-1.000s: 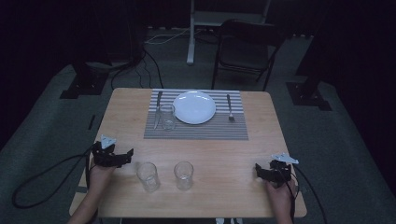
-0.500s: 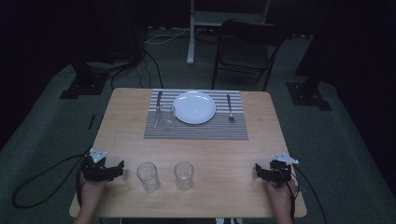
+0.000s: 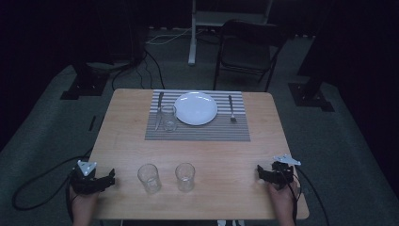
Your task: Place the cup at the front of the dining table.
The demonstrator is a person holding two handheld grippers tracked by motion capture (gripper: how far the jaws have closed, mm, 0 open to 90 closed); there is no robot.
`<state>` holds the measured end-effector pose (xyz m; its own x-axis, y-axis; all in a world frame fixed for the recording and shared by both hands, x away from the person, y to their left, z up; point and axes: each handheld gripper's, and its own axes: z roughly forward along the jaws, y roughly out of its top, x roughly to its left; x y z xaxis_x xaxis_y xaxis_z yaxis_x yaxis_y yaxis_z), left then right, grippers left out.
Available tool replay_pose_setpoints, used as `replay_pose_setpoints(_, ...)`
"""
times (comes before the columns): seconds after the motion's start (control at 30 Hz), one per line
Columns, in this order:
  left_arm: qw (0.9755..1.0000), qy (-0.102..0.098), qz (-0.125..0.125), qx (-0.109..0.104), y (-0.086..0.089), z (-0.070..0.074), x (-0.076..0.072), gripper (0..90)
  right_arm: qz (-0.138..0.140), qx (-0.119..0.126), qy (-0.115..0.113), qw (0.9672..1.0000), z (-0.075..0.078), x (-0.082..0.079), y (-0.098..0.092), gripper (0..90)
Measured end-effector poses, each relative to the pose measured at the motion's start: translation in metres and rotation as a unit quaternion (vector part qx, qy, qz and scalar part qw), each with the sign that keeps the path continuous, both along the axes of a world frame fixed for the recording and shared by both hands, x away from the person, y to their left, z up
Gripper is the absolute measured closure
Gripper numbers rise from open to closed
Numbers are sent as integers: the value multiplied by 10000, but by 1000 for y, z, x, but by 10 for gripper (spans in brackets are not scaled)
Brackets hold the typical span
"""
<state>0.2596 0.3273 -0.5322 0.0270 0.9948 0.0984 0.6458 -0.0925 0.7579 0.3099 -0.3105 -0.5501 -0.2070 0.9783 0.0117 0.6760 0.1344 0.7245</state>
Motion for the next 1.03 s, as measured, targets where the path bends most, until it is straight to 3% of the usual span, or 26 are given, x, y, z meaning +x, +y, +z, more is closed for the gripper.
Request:
replay_pose_setpoints(0.1,9997,-103,208,98,3,-2,-11,2,-1,1,0,10000,0,0,0,143)
replay_pose_setpoints(0.23,9994,-71,341,90,9,-4,-19,2,0,-1,2,10000,0,0,0,143)
replay_pose_setpoints(0.37,9979,-64,644,64,18,-5,-27,2,-2,0,2,10000,0,0,0,142)
replay_pose_setpoints(0.53,9972,-3,747,-85,25,-5,-35,2,-2,2,3,10000,0,0,0,143)
replay_pose_setpoints(0.73,9970,28,763,-148,29,-6,-34,2,-3,3,1,10000,0,0,0,143)
replay_pose_setpoints(0.83,9983,95,559,-169,26,-8,-31,2,-1,0,3,10000,0,0,0,142)
replay_pose_setpoints(1.03,9988,158,408,-209,22,-10,-28,2,-2,3,4,10000,0,0,0,142)
